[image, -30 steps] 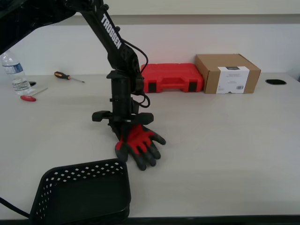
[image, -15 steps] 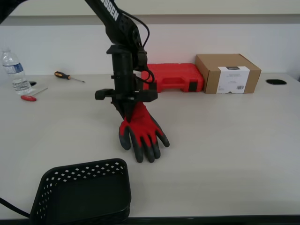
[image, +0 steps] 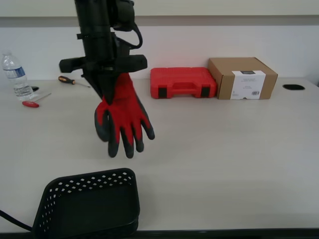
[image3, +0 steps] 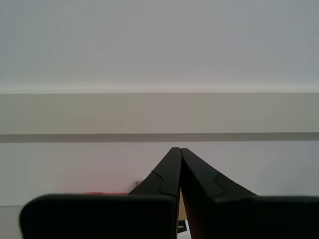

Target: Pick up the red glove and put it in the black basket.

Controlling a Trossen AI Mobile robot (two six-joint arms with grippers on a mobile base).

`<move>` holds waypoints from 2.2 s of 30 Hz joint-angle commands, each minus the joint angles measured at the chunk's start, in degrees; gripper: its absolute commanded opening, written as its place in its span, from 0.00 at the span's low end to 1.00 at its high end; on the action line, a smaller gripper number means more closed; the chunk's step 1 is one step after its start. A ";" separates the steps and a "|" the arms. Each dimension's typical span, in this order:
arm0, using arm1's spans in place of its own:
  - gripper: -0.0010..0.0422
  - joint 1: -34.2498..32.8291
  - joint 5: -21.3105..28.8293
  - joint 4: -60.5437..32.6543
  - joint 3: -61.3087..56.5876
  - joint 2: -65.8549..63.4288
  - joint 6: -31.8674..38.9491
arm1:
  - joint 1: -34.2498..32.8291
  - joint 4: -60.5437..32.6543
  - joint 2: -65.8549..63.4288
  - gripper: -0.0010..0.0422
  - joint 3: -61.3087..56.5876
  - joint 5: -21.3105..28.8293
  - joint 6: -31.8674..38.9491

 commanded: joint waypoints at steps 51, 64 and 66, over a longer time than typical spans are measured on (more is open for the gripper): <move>0.02 0.02 0.11 -0.04 0.04 -0.02 0.15 | -5.31 4.74 -28.50 0.15 6.21 -3.13 -9.86; 0.02 0.02 0.11 -0.44 0.04 -0.02 0.15 | -5.01 16.50 -28.11 0.46 23.32 -19.08 -4.79; 0.02 0.02 0.11 -0.44 0.04 -0.02 0.15 | -5.01 18.45 -28.13 0.26 23.32 -19.10 -4.37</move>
